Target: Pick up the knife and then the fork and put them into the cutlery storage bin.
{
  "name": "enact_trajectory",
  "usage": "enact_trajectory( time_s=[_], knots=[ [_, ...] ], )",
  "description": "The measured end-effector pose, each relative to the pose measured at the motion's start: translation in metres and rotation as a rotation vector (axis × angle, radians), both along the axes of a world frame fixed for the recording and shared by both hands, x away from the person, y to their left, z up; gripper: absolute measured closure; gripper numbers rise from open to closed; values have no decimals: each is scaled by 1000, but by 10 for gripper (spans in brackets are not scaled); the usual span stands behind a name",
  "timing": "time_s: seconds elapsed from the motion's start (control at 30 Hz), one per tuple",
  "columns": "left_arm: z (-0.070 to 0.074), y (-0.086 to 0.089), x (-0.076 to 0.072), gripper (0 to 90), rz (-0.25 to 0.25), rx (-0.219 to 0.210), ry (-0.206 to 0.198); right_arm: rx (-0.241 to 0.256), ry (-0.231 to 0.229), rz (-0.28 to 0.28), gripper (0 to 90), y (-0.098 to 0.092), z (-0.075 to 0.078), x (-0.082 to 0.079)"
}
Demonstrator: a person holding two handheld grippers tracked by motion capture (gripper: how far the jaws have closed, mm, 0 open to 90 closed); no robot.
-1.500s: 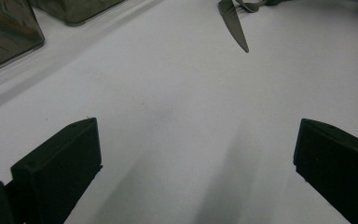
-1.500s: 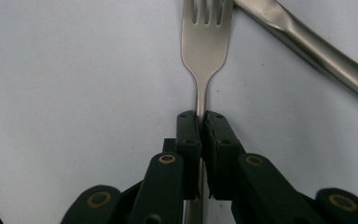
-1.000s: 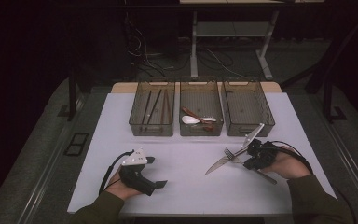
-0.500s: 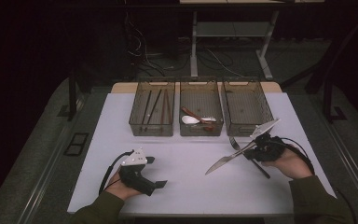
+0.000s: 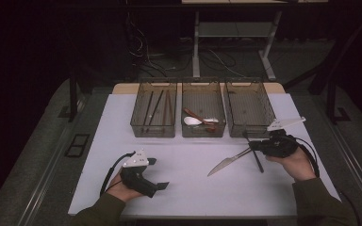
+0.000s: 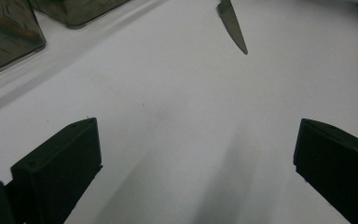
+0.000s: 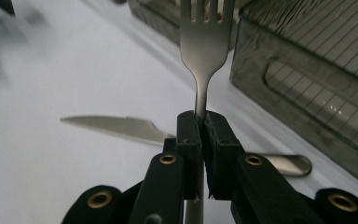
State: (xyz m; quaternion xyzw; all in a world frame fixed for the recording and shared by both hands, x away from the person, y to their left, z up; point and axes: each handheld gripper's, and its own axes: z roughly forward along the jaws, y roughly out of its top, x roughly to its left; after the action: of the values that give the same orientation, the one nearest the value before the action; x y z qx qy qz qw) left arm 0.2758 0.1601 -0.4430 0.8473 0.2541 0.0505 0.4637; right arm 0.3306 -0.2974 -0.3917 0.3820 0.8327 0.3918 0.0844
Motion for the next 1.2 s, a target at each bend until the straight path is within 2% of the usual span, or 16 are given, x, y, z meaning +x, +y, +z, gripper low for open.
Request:
enact_trajectory(
  time_s=[0.2, 0.47, 0.83, 1.2],
  knots=[
    [0, 0, 0, 0, 0, 0, 0, 80, -55, -48, 847, -9, 2, -1],
    [0, 0, 0, 0, 0, -2, -1, 166, -95, -95, 847, -19, 5, -2],
    [0, 0, 1, 0, -1, 5, 1, 192, -157, -143, 846, -27, 12, 1],
    [0, 0, 1, 0, 4, 3, 0, 195, -219, -196, 846, -37, 35, 19]
  ],
)
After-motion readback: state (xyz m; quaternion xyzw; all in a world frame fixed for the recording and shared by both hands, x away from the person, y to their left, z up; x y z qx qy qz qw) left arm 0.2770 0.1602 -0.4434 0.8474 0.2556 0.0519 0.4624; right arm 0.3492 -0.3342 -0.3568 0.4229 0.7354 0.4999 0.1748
